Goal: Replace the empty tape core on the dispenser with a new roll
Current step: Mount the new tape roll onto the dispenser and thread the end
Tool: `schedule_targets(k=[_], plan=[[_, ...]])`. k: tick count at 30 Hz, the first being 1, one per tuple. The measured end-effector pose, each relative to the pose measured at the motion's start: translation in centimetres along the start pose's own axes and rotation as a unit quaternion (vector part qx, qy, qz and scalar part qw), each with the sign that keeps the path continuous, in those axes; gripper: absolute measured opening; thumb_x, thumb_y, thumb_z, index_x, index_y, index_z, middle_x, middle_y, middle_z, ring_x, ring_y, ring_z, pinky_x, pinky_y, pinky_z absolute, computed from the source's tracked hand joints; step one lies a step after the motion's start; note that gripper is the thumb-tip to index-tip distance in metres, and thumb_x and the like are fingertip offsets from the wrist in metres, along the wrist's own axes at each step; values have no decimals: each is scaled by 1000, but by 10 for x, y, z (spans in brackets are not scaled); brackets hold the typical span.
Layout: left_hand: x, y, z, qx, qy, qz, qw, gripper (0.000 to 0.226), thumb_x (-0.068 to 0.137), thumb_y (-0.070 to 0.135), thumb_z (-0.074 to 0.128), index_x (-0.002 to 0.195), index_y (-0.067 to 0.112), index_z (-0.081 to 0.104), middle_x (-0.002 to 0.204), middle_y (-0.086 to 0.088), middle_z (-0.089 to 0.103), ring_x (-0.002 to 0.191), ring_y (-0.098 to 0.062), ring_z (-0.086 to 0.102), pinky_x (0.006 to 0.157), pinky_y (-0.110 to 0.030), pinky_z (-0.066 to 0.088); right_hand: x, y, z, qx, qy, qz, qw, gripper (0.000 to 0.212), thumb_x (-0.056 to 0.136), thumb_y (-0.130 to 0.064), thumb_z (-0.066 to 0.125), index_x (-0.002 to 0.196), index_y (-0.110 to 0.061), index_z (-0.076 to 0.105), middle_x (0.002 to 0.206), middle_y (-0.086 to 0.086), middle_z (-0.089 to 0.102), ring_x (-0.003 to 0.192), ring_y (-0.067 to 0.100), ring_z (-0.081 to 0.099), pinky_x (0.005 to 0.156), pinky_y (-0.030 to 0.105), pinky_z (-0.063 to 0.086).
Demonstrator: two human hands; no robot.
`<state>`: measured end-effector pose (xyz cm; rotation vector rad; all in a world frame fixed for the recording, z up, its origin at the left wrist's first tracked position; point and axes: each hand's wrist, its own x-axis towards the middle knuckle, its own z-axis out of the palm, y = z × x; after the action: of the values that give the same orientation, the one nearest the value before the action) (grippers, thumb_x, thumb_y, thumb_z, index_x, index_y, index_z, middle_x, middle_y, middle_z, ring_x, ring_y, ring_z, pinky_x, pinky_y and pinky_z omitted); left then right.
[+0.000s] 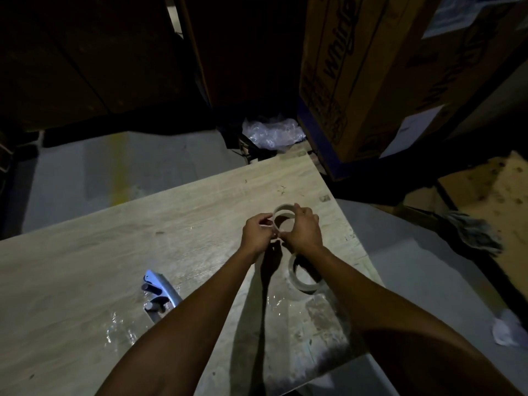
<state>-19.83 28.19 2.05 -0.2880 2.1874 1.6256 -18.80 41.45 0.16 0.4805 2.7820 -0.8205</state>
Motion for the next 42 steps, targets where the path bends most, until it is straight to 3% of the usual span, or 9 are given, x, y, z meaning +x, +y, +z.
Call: schedule_targets(k=[6,9,13,21,26,29,34,38,42], plan=[[6,-10,9,23,-6,2,1000,35,89,0,66,122,7,67,119,-6,69,111,-25,65,98,-47,54,10,11,9,38,5,26,999,75,75,-32,82,140,-20,46,134,10,54,122,34,53,96,41,52],[3,-6,8,15,-5,12,1000,40,89,-6,62,128,4,63,127,-11,66,118,-26,62,97,-44,54,6,14,2,98,3,22,995,82,79,-30,80,149,-15,39,145,13,49,131,34,49,103,41,47],[-18,-2,2,-29,24,28,999,39,94,-2,61,132,4,58,125,-9,62,114,-20,60,81,-19,54,-12,28,-24,190,54,10,980,77,85,-29,75,150,-12,38,147,17,45,132,34,47,103,47,48],[-82,-44,10,-85,67,27,994,30,92,1,65,119,11,66,114,-9,71,105,-19,68,85,-22,57,-89,83,-37,288,81,34,954,72,85,-28,76,148,-25,40,144,5,49,121,20,55,85,26,45],[-92,-63,31,-51,63,16,997,34,94,-2,61,127,6,62,121,-10,68,100,-7,68,90,-30,58,-119,100,-16,223,25,22,974,96,73,-53,79,150,-42,24,149,-4,39,131,19,44,101,44,50],[-90,-67,41,-22,38,5,999,44,93,-2,62,135,9,57,130,-7,64,113,-15,65,100,-43,54,-120,100,-8,148,-8,32,988,113,64,-64,79,154,-35,16,154,2,34,139,26,36,108,51,42],[-89,-75,51,21,-3,8,1000,42,91,9,65,131,21,62,127,0,68,116,-14,64,103,-43,52,-120,89,1,92,-51,45,993,133,55,-59,84,157,-26,4,156,8,30,142,32,31,109,51,39],[-95,-61,51,15,-19,28,999,46,87,0,60,106,42,69,111,8,74,106,-11,67,97,-42,55,-118,76,8,71,-40,52,995,130,58,-56,83,157,-25,3,155,8,32,141,33,31,110,51,39],[-100,-62,39,-15,-25,31,999,42,85,5,63,117,32,72,115,8,74,108,-13,68,97,-46,55,-123,63,9,77,-7,50,996,122,63,-57,82,156,-24,10,152,7,37,138,32,35,108,51,41]])
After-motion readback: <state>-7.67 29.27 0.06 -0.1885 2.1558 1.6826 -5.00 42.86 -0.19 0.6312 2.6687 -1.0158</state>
